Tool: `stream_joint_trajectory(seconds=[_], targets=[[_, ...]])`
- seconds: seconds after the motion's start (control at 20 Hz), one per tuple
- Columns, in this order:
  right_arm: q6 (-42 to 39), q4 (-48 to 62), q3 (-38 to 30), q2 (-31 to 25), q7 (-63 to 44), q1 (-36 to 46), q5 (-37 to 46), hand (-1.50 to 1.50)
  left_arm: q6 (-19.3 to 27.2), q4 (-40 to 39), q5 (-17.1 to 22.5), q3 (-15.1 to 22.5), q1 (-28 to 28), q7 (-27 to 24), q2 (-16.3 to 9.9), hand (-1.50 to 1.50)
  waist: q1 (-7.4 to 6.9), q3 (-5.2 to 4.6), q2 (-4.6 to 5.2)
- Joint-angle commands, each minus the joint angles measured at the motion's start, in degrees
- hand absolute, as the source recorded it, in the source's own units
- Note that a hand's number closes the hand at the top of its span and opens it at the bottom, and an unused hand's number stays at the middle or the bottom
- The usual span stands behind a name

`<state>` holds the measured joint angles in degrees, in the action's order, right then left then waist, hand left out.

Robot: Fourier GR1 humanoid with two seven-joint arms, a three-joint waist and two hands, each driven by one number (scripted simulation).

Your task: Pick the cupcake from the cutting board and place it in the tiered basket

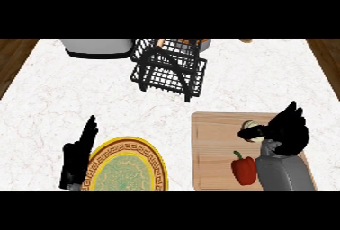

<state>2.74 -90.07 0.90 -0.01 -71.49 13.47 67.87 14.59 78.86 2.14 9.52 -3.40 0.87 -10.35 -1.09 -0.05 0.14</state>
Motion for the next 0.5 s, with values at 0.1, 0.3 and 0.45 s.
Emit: stream_joint_trajectory(seconds=[0.1,0.3,0.45], targets=[[-4.96,4.34,-2.25,0.01,-13.73,2.66,-3.12,-1.5,0.73,1.26,-0.98,1.42,-2.38,-0.79,1.26,0.0,0.29,0.01,-0.26],[-6.35,9.5,-4.56,0.01,-13.73,6.6,-6.21,-1.5,-0.24,-1.41,-0.26,-0.39,0.32,-0.86,0.39,0.0,0.16,-0.05,-0.04],[-6.42,13.61,-7.56,0.01,-13.73,10.59,-6.42,-1.5,-0.41,-0.9,-0.76,-0.52,0.19,-0.95,-0.31,0.0,-0.04,-0.01,0.0]])
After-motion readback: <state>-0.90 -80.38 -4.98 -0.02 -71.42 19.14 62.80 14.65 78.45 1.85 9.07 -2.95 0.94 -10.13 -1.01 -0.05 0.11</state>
